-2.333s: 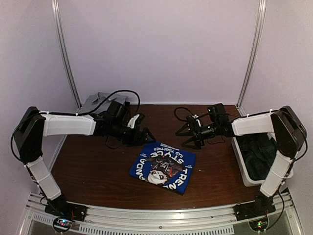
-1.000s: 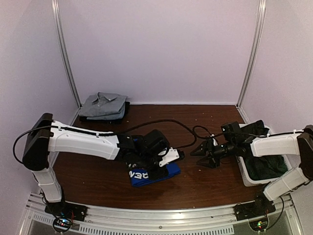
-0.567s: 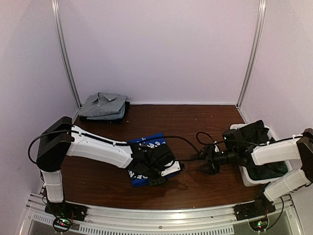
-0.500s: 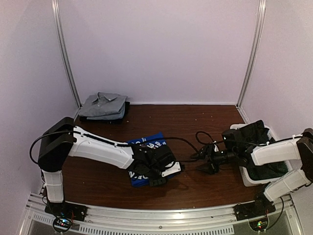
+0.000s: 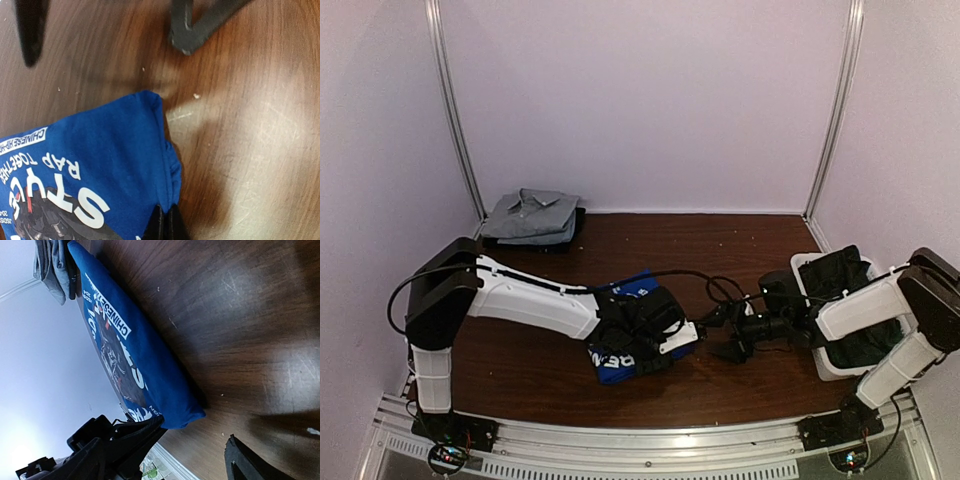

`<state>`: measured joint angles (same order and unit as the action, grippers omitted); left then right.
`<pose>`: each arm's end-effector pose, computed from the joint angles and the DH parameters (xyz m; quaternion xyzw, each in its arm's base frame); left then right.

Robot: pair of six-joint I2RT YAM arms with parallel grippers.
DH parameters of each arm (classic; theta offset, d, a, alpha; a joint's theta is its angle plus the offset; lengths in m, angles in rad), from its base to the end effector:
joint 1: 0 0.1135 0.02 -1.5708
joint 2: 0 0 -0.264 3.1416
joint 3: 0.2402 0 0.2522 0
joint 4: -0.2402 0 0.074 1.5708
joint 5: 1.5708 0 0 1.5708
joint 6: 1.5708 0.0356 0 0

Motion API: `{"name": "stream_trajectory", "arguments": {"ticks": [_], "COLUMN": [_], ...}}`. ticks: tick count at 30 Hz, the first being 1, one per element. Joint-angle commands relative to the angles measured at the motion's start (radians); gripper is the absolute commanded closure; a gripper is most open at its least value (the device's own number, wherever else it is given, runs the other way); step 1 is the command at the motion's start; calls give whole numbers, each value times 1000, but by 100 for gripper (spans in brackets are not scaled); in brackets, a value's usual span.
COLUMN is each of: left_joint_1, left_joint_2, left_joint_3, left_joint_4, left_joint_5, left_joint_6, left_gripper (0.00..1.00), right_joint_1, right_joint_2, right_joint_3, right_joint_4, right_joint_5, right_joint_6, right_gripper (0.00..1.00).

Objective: Fold and stack the mixed laundry pile
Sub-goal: Pick up the square-folded T-shirt from the center of the board.

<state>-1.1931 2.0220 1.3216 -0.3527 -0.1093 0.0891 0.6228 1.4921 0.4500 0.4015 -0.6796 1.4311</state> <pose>0.1567 -0.3845 0.1440 0.5661 0.7819 -0.0891 0.2453 0.1950 0.1676 0.1347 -0.1939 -0.8336 -0.5160 0.0361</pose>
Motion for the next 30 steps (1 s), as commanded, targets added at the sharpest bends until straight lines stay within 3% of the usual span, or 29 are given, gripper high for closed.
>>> {"name": "stream_trajectory", "arguments": {"ticks": [1, 19, 27, 30], "left_joint_1": [34, 105, 113, 117], "left_joint_2": [-18, -41, -45, -49], "left_joint_3": [48, 102, 117, 118], "left_joint_4": [39, 73, 82, 85], "left_joint_5": [63, 109, 107, 104], "left_joint_6": [-75, -186, -196, -199], "left_gripper": [100, 100, 100, 100], "right_joint_1": [34, 118, 129, 118], "right_joint_2": [52, 279, 246, 244], "right_joint_3": [9, 90, 43, 33], "right_joint_4": [160, 456, 473, 421], "right_joint_5": [16, 78, 143, 80], "right_joint_6": [76, 289, 321, 282], "right_gripper": [16, 22, 24, 24]}}
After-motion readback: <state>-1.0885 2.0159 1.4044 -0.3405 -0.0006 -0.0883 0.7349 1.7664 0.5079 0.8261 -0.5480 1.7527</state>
